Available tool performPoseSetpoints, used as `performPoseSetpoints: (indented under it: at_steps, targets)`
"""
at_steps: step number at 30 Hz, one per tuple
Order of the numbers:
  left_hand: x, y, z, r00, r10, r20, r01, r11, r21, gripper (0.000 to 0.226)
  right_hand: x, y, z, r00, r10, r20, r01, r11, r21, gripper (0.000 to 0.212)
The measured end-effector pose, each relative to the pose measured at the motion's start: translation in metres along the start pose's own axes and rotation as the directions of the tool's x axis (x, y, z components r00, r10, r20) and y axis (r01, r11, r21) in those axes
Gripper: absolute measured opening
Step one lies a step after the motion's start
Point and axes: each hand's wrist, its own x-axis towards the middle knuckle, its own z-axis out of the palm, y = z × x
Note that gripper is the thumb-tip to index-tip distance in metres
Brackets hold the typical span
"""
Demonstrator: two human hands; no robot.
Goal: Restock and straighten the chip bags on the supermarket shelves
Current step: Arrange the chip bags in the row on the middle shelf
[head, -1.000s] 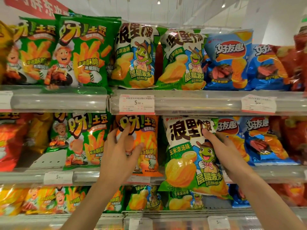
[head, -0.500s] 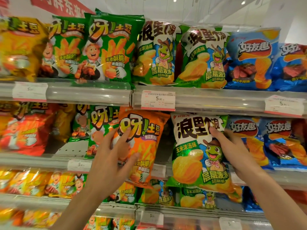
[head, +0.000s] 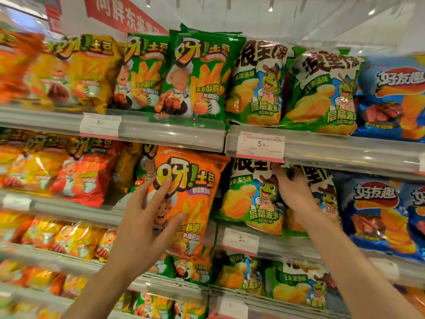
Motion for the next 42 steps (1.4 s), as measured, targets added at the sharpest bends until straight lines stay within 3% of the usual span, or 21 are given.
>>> performPoseSetpoints:
  at_steps: [4, 7, 10, 15, 21, 26, 29, 34, 38, 42]
  targets:
    - [0.003, 0.000, 0.000, 1.000, -0.010, 0.011, 0.010, 1.000, -0.009, 0.075, 0.008, -0.002, 0.024, 0.998, -0.042, 0.041, 0.045, 0.996, -0.073, 0.068]
    - [0.005, -0.003, 0.004, 1.000, -0.012, 0.006, 0.012, 1.000, -0.015, 0.074, 0.007, 0.005, 0.031, 0.995, -0.098, 0.016, 0.098, 0.953, -0.287, 0.063]
    - [0.006, -0.009, 0.009, 1.000, -0.017, 0.012, 0.017, 0.999, -0.035, 0.074, -0.003, 0.010, 0.033, 0.954, -0.286, -0.087, 0.212, 0.853, -0.477, 0.056]
    - [0.006, -0.012, 0.014, 1.000, -0.011, -0.011, 0.010, 0.998, -0.056, 0.074, -0.020, 0.008, 0.026, 0.818, -0.574, -0.047, 0.334, 0.539, -0.774, 0.057]
    - [0.008, -0.012, 0.017, 0.999, 0.010, -0.036, -0.012, 0.999, -0.052, 0.073, -0.037, 0.037, 0.037, 0.784, -0.539, 0.309, 0.508, 0.271, -0.818, 0.073]
    - [0.006, -0.008, 0.014, 0.999, -0.008, -0.034, 0.005, 0.996, -0.087, 0.072, -0.030, 0.044, 0.040, 0.820, -0.463, 0.336, 0.471, 0.212, -0.856, 0.079]
    - [0.001, -0.005, 0.013, 0.999, -0.015, -0.030, 0.012, 0.995, -0.101, 0.072, -0.035, 0.039, 0.040, 0.823, -0.477, 0.309, 0.469, 0.262, -0.844, 0.078]
    - [-0.007, 0.001, 0.013, 0.998, -0.066, 0.003, 0.065, 0.988, -0.139, 0.073, -0.064, 0.023, 0.035, 0.772, -0.619, 0.141, 0.562, 0.562, -0.607, 0.054]
    - [-0.011, 0.009, 0.016, 0.996, -0.083, 0.019, 0.085, 0.979, -0.184, 0.072, -0.095, 0.005, 0.039, 0.902, -0.353, 0.249, 0.417, 0.863, -0.286, 0.057]
    - [-0.014, 0.018, 0.020, 0.996, -0.093, 0.010, 0.093, 0.973, -0.213, 0.073, -0.111, -0.001, 0.049, 0.898, -0.184, 0.400, 0.222, 0.974, -0.052, 0.048]
